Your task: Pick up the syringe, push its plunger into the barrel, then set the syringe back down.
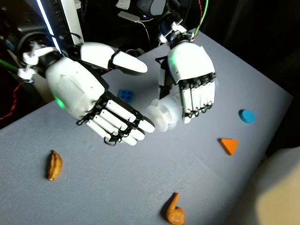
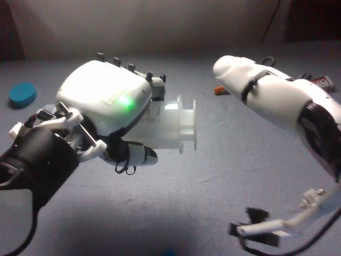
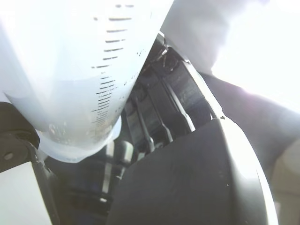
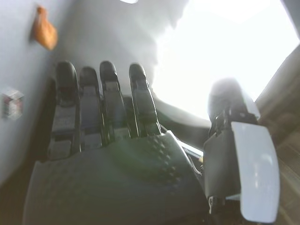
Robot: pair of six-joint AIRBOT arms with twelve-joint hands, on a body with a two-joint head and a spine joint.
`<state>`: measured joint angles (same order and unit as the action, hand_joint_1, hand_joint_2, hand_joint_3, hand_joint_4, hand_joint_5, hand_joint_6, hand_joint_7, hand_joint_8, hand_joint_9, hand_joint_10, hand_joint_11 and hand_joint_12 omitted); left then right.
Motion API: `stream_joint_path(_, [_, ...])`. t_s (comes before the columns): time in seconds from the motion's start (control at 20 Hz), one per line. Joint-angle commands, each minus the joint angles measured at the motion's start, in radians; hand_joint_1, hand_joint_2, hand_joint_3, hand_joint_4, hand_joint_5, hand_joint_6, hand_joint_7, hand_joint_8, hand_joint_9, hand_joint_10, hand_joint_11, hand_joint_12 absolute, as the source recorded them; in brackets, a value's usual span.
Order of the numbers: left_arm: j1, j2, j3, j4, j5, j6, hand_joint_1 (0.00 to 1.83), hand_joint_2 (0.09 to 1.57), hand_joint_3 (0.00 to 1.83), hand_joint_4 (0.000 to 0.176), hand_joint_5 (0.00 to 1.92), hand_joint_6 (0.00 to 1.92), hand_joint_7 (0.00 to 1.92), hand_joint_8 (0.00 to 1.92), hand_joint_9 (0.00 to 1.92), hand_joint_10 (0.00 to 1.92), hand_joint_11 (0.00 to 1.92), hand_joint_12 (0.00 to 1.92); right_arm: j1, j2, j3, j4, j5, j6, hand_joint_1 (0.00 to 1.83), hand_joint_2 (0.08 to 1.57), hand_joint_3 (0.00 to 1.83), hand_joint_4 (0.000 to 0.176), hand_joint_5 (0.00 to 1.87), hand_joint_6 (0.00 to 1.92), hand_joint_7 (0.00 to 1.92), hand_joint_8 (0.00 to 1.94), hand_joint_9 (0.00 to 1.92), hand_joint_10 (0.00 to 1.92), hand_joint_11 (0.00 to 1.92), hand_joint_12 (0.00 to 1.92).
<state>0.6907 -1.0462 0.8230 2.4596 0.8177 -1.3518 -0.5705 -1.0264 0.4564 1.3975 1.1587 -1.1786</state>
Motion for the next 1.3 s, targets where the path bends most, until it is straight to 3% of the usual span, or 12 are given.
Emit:
stream_joint_path(0.0, [-0.009,-0.007,0.008,0.069,0.118,0.007,1.38,1.11,0.00,0.000,0.94,0.89,0.98,1.01,0.93,1.23,0.85,1.16,0.004,0.007,-0.003,-0.096,0.029,-0.008,0.00,1.11,0.00,0.098,0.19,0.00,0.19,0.00,0.15,0.00,0.00,0.71])
stream_joint_path(0.2, [0.013,-0.051,0.036,0.069,0.120,0.007,1.38,1.11,0.00,0.000,0.96,0.88,0.97,1.03,0.91,1.24,0.85,1.18,0.004,0.051,-0.003,-0.099,0.051,-0.160,0.00,1.11,0.00,0.097,0.20,0.00,0.20,0.00,0.16,0.00,0.00,0.76])
stream_joint_path(0.45, [0.042,-0.083,0.059,0.069,0.127,0.007,1.38,1.11,0.00,0.000,0.99,0.83,0.96,1.03,0.92,1.23,0.86,1.17,0.010,0.049,-0.001,-0.055,0.101,-0.606,0.00,1.11,0.00,0.098,0.19,0.00,0.20,0.00,0.17,0.00,0.00,0.80])
stream_joint_path(0.55, [0.051,-0.090,0.064,0.069,0.130,0.007,1.38,1.10,0.00,0.000,0.99,0.82,0.96,1.03,0.93,1.23,0.86,1.16,0.001,0.050,0.001,-0.038,0.109,-0.703,0.00,1.11,0.00,0.098,0.20,0.00,0.20,0.00,0.16,0.00,0.00,0.78])
stream_joint_path(0.65, [0.059,-0.097,0.071,0.087,0.136,-0.010,1.38,1.11,0.00,0.000,0.98,0.83,0.99,1.01,0.92,1.25,0.86,1.19,-0.025,0.050,0.002,-0.110,0.134,-0.742,0.00,1.11,0.00,0.098,0.20,0.00,0.20,0.00,0.16,0.00,0.00,0.77])
stream_joint_path(0.8, [0.063,-0.108,0.078,0.088,0.129,-0.012,1.38,1.10,0.00,0.000,0.98,0.85,0.99,0.98,0.93,1.23,0.85,1.18,-0.060,0.046,0.007,-0.207,0.152,-0.722,0.00,1.11,0.00,0.098,0.20,0.00,0.20,0.00,0.15,0.00,0.00,0.76])
stream_joint_path(1.25, [0.089,-0.136,0.103,0.115,0.108,-0.012,1.38,1.10,0.00,0.000,0.99,0.84,0.98,1.00,0.95,1.20,0.89,1.16,-0.106,0.027,0.007,-0.279,0.163,-0.694,0.00,1.11,0.00,0.098,0.21,0.00,0.19,0.00,0.15,0.00,0.00,0.69])
